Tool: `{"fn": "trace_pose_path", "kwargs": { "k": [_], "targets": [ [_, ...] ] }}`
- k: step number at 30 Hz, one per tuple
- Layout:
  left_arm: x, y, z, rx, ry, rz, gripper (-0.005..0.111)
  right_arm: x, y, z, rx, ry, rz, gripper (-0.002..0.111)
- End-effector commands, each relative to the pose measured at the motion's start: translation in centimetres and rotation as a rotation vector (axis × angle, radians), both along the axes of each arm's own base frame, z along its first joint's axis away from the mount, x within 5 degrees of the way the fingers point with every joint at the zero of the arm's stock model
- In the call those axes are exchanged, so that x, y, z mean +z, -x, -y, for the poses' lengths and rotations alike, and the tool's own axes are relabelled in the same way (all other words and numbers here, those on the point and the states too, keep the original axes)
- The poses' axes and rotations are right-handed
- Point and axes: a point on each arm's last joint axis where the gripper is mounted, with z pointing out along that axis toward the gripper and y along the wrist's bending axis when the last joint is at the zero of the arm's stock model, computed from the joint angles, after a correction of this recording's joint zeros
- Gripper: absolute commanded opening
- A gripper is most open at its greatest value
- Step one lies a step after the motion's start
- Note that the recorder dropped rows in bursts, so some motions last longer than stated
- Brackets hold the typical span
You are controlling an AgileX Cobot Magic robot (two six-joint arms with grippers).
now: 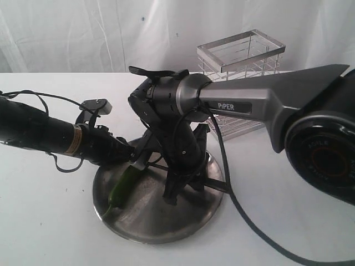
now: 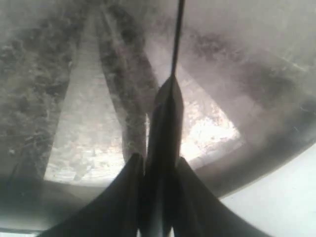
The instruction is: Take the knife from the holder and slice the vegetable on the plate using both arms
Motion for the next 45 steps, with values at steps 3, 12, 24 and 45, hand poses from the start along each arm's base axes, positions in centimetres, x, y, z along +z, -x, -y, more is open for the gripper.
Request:
{"fn": "trace_pose_path", "kwargs": {
  "k": [3, 12, 24, 45],
  "targets": [
    [-0.8, 1.9, 1.2, -0.108, 0.02, -0.079, 0.05, -1.0, -0.2, -1.3, 0.022, -0.068, 0.027, 0.0],
    [1.0, 1.8, 1.2, -0.106, 0.026, -0.029, 0.05, 0.1, -0.2, -1.2, -0.002, -0.082, 0.056, 0.0],
    [4.8, 0.8, -2.5, 0.036, -0.004, 0.093, 0.06, 0.0, -0.3, -1.1, 0.005, -0.072, 0.063, 0.0],
    [6.4, 0.9, -2.9, 0.041, 0.016, 0.129, 0.062, 3.2, -1.2, 0.4, -0.083, -0.132, 0.121, 0.0]
  ]
}}
